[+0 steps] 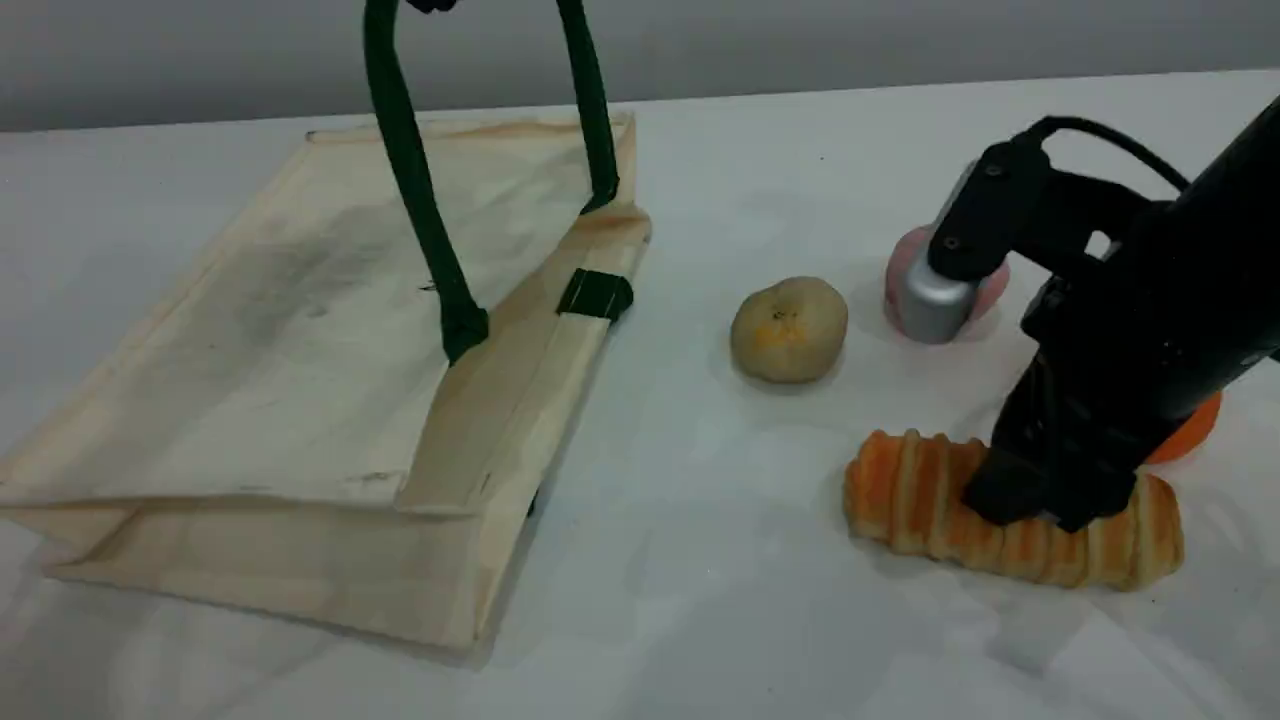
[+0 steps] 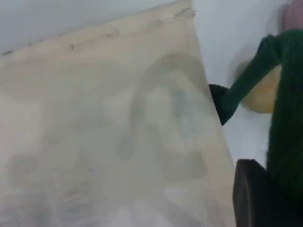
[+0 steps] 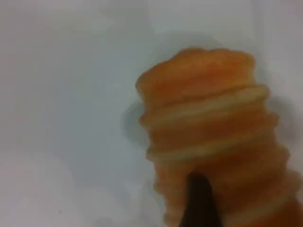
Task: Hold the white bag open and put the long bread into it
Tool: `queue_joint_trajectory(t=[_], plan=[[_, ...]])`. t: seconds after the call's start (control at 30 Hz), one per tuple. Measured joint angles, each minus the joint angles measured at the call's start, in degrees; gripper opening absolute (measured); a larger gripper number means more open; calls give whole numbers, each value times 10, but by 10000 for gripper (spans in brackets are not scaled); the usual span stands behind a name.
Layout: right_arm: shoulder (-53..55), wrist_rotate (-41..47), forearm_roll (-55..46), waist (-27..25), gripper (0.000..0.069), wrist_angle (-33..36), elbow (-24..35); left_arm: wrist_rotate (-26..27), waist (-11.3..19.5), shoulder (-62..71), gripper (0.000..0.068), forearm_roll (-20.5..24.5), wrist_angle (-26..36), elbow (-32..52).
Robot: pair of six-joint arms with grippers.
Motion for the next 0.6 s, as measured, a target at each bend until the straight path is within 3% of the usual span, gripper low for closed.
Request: queue_joint_trajectory(t=[0.37, 0.5, 0.6], plan=[[44, 0, 7, -1, 412, 11, -2, 0, 0, 0, 81, -1, 2, 0], [46, 0, 20, -1, 307, 15, -1, 0, 0, 0, 81, -1, 2, 0], [47, 0, 43, -1, 168, 24, -1, 0, 0, 0, 81, -1, 3, 0]])
